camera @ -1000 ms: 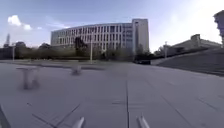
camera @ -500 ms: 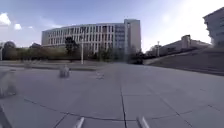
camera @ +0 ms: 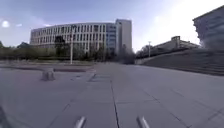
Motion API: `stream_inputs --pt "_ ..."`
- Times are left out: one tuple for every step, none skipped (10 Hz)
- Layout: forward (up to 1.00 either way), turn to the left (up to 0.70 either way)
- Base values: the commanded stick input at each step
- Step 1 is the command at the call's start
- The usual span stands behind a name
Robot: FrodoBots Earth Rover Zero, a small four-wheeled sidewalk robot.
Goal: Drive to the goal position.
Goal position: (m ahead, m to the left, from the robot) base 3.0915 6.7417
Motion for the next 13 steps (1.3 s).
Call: stream_inputs --pt "1.00 -0.27" --pt "1.00 -0.27" --pt "1.00 -0.27" --pt "1.00 -0.27" --pt "1.00 -0.27" --pt "1.00 -0.27" --pt "1.00 -0.27" --pt "1.00 -0.27" --pt "1.00 -0.27" --pt "0.22 0.00" --pt "0.39 0.10" --pt "0.84 0.23" --pt "1.00 0.27"
